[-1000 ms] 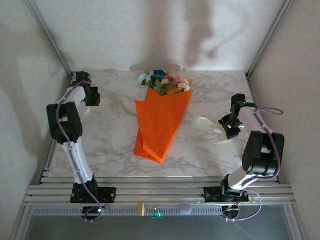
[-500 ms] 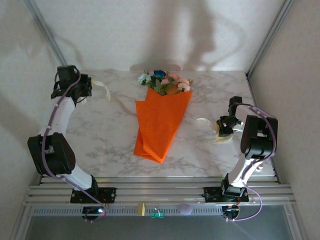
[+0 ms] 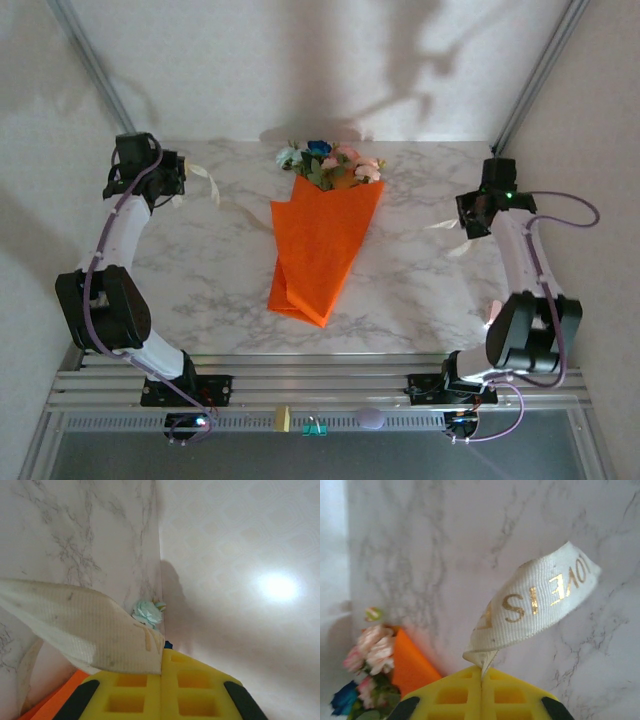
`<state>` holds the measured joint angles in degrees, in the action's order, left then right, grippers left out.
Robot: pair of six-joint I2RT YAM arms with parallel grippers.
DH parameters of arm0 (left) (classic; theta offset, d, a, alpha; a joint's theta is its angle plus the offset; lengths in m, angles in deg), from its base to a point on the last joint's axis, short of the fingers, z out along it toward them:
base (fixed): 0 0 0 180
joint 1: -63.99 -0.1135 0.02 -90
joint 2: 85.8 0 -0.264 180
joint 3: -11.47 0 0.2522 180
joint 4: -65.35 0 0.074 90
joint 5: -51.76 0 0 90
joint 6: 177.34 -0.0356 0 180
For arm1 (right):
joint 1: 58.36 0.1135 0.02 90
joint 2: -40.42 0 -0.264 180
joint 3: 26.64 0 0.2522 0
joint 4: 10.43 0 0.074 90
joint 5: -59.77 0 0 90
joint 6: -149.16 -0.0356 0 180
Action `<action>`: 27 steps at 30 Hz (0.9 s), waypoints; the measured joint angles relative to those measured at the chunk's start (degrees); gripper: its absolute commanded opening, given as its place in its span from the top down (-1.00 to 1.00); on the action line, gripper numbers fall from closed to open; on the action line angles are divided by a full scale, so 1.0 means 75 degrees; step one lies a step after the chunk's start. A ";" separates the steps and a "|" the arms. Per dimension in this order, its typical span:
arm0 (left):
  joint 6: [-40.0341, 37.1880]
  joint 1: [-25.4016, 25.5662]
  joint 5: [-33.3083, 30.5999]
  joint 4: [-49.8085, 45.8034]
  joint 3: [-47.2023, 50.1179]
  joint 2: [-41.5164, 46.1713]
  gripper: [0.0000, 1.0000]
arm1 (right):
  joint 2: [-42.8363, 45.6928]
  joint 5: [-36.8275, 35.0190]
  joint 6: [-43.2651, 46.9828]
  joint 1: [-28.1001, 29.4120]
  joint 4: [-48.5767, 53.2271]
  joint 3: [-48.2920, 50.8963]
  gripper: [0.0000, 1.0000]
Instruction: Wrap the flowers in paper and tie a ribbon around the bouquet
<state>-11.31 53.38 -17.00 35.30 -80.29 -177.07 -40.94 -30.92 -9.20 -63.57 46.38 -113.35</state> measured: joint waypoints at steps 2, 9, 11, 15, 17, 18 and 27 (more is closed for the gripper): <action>0.0000 0.0000 0.0000 0.0003 0.0000 0.0000 1.00 | 0.0329 -0.0143 0.0140 0.0000 0.0184 -0.0047 1.00; -0.0003 0.0003 0.0003 0.0003 0.0035 0.0000 1.00 | 0.0586 -0.0434 0.0498 0.0117 0.0851 -0.0507 1.00; -0.0035 0.0017 0.0003 0.0006 0.0070 0.0000 1.00 | 0.0667 -0.0530 0.0562 0.0213 0.1005 -0.0705 1.00; -0.0134 0.0076 0.0003 -0.0052 0.0207 0.0003 1.00 | 0.0950 -0.0629 0.0632 0.0414 0.1183 -0.0935 1.00; -0.0166 0.0105 -0.0003 -0.0178 0.0268 0.0023 1.00 | 0.1102 -0.0629 0.0638 0.0551 0.1326 -0.0935 1.00; -0.0169 0.0119 -0.0009 -0.0297 0.0277 0.0055 1.00 | 0.1163 -0.0629 0.0647 0.0629 0.1408 -0.0935 1.00; -0.0775 0.1536 -0.0178 -0.0399 0.0533 0.2122 1.00 | 0.2145 -0.0708 0.1099 0.1370 0.2055 -0.0399 1.00</action>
<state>-17.12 64.90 -18.34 32.31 -76.29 -161.16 -24.85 -36.23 -0.96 -53.30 61.78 -116.34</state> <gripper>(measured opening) 0.045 0.057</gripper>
